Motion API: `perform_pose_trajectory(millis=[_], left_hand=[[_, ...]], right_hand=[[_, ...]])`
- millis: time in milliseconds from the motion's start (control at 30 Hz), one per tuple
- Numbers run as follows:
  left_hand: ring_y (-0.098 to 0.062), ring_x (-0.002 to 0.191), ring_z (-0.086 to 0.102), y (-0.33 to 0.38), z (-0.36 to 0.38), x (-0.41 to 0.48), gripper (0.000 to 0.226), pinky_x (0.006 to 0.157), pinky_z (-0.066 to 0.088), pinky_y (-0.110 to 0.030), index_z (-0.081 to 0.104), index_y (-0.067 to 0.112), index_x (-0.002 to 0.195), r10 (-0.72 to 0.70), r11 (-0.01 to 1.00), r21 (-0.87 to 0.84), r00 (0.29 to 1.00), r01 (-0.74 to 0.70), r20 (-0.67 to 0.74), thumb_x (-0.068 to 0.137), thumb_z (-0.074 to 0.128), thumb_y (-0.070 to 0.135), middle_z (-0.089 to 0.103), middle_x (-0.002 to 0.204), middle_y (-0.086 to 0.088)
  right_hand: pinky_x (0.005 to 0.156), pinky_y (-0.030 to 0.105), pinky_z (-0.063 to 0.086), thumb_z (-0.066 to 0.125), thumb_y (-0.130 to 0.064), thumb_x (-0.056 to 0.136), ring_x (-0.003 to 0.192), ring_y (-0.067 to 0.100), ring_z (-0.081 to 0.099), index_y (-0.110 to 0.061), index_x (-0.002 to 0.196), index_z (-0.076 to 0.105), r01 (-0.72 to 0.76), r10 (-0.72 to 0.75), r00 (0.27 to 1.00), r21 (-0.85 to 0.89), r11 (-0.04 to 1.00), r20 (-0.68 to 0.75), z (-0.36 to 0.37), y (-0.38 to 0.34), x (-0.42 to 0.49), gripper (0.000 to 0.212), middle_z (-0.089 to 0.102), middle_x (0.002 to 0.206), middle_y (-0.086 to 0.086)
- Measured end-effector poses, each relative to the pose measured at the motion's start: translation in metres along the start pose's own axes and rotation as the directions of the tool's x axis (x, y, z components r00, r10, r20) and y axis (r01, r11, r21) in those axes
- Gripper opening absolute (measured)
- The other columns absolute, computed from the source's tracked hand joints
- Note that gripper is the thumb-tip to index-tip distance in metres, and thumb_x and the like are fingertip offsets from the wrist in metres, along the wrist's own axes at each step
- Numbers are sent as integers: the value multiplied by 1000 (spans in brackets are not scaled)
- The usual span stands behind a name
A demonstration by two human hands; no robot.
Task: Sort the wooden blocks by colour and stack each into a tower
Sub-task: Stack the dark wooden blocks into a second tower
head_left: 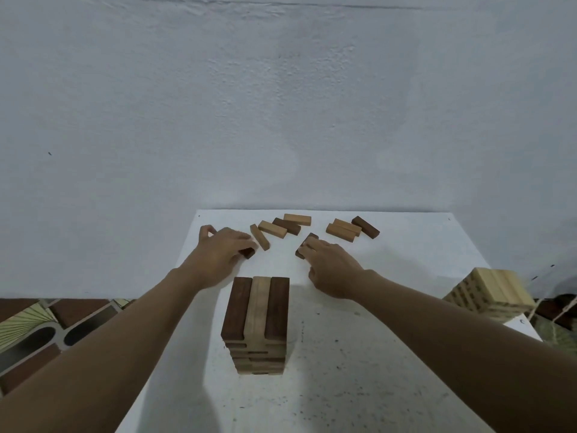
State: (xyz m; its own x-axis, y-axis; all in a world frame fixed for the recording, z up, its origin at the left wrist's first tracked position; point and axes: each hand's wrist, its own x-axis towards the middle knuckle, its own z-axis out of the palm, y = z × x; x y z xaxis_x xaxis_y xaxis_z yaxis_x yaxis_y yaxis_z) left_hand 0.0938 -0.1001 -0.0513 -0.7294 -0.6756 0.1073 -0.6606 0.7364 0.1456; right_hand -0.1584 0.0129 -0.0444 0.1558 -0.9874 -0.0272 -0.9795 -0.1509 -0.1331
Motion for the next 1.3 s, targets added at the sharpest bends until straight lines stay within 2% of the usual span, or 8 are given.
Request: perform_pose_trajectory(millis=[133,267,467,667,933,1033,1133,1300], left_hand=[[-17,157,9,-4,1,11,68,114,16,-50,22,29,161,-27,996,92,994,17,105,101,44,6,12,171,6],[-12,157,-9,-4,13,15,73,114,15,-56,-10,33,161,-16,981,190,959,-40,283,106,36,18,-18,168,14],[-28,138,46,-11,15,9,50,106,24,-64,48,26,148,125,975,187,992,-121,-8,100,60,22,51,142,-5],[-13,115,49,-8,11,2,30,94,21,-37,51,34,136,7,997,-78,997,0,83,107,48,32,49,120,14],[-20,115,53,15,12,-46,34,109,25,-48,68,40,120,-322,858,-425,947,287,-12,102,40,51,63,112,2],[-14,89,57,23,13,-80,63,84,26,-40,75,27,117,-263,936,-291,943,197,-206,86,28,55,58,86,7],[-10,69,51,29,10,-110,61,79,36,-42,81,12,94,-324,925,-283,918,256,-230,78,37,51,57,75,8],[-3,66,57,38,15,-154,51,73,56,-40,80,16,107,-404,898,-288,882,332,-243,85,63,58,62,79,13]], right_hand=[[102,35,46,49,-7,94,123,23,49,-10,145,44,-30,24,996,62,998,84,-1,0,0,51,46,140,7],[102,34,45,48,-5,94,125,21,48,-13,144,47,-36,26,993,89,995,116,-5,3,2,51,45,141,5],[95,34,48,48,-8,95,112,19,51,-13,134,55,-18,15,999,75,997,47,-2,6,7,40,50,127,4],[97,29,43,49,-8,96,116,19,46,-11,138,50,29,-27,999,65,997,-19,4,2,-2,43,46,132,5],[111,40,38,47,-7,95,136,25,36,-14,146,45,40,-39,997,9,999,-71,12,-4,-28,52,37,153,10],[108,40,41,47,-6,92,127,23,43,-15,137,53,57,-54,987,18,998,-152,19,-8,-42,46,50,140,6],[101,35,46,50,-6,95,119,23,49,-12,131,59,68,-54,972,52,996,-228,27,-18,-63,38,58,128,5],[72,34,55,68,-7,89,90,21,56,-11,100,71,80,-43,926,84,993,-375,38,-31,-96,11,65,97,2]])
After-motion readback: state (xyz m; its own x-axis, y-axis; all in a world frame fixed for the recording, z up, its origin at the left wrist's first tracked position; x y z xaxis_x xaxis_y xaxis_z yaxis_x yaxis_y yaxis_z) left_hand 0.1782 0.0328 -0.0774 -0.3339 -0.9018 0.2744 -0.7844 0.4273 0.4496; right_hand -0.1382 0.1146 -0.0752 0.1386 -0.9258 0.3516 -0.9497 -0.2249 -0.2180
